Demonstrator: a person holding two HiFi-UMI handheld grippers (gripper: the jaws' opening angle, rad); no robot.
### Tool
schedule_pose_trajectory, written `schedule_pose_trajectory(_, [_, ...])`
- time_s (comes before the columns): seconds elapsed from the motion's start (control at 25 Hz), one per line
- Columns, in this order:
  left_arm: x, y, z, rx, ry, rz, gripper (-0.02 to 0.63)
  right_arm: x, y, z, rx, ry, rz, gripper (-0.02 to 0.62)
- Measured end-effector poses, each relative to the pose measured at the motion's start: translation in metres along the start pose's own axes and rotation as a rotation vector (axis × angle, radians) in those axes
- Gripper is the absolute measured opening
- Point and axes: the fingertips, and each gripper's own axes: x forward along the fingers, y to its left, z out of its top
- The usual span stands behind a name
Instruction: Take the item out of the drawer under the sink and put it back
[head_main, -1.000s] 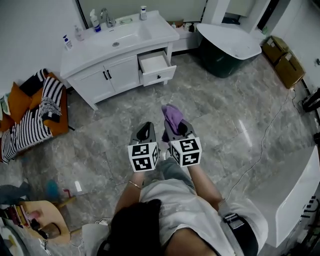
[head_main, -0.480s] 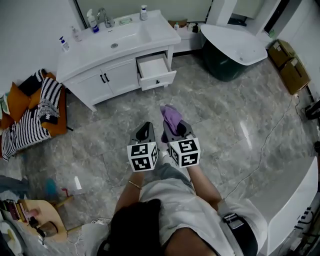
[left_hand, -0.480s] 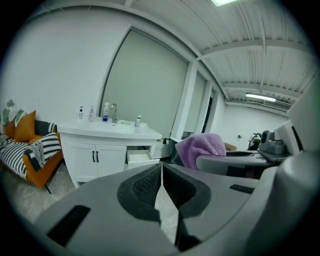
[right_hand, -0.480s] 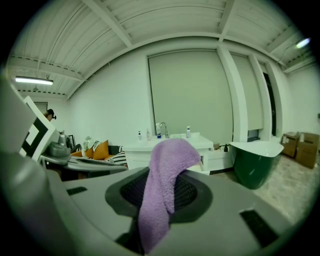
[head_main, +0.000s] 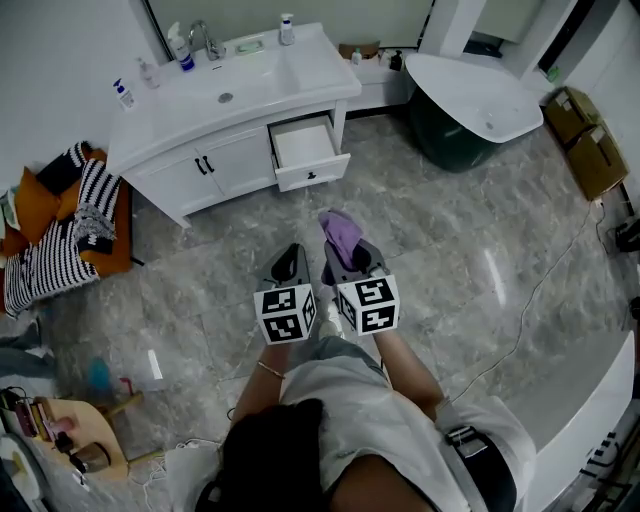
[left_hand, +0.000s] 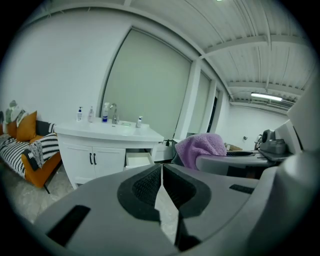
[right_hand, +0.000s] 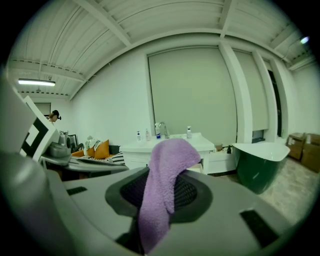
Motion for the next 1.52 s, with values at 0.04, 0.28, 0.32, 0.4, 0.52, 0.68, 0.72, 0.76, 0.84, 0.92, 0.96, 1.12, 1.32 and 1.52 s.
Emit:
schedule_pose_trajectory(0.04, [0.005,-0.001,0.001,-0.007,0.003,-0.001,0.017,0.003,-0.003,0.002,-0.003,-0.001,0.006,0.114])
schedule_pose_trajectory(0.28, [0.027,-0.008,0.004,-0.01,0.009,0.009,0.017,0.015,-0.021,0.007,-0.01,-0.008,0.026,0.114])
schedule_pose_trajectory(0.32, [0.029,-0.009,0.004,-0.009,0.009,0.012,0.017,0.017,-0.022,0.007,-0.01,-0.008,0.03,0.114])
schedule_pose_trajectory(0.4, [0.034,-0.009,0.006,-0.008,0.007,0.013,0.017,0.019,-0.025,0.008,-0.013,-0.008,0.037,0.114])
schedule_pose_trajectory(0.52, [0.04,-0.012,0.008,-0.008,0.008,0.002,0.014,0.024,-0.031,0.009,-0.011,-0.008,0.04,0.114])
schedule_pose_trajectory(0.68, [0.046,-0.011,0.012,-0.006,0.003,0.01,0.014,0.03,-0.036,0.01,-0.01,-0.006,0.046,0.114])
schedule_pose_trajectory(0.72, [0.047,-0.011,0.012,-0.004,0.002,0.013,0.014,0.031,-0.037,0.01,-0.01,-0.004,0.046,0.114])
schedule_pose_trajectory(0.76, [0.048,-0.011,0.013,-0.002,0.001,0.015,0.014,0.032,-0.038,0.01,-0.009,-0.002,0.047,0.114])
schedule_pose_trajectory(0.84, [0.051,-0.009,0.013,0.001,0.004,0.019,0.014,0.035,-0.039,0.009,-0.007,0.004,0.05,0.114])
schedule_pose_trajectory(0.92, [0.055,-0.007,0.012,0.001,0.009,0.023,0.014,0.039,-0.041,0.008,-0.009,0.01,0.055,0.114])
schedule_pose_trajectory(0.96, [0.057,-0.007,0.012,0.001,0.011,0.024,0.014,0.04,-0.042,0.007,-0.01,0.013,0.057,0.114])
schedule_pose_trajectory(1.12, [0.065,-0.007,0.013,0.004,0.009,0.02,0.014,0.049,-0.05,0.004,-0.022,0.023,0.044,0.114])
schedule_pose_trajectory(1.32, [0.083,0.003,0.017,0.003,0.01,0.019,0.014,0.067,-0.057,0.009,-0.018,0.016,0.037,0.114])
schedule_pose_trajectory(1.52, [0.104,0.01,0.024,-0.004,0.014,0.012,0.014,0.085,-0.065,0.017,-0.015,0.015,0.031,0.114])
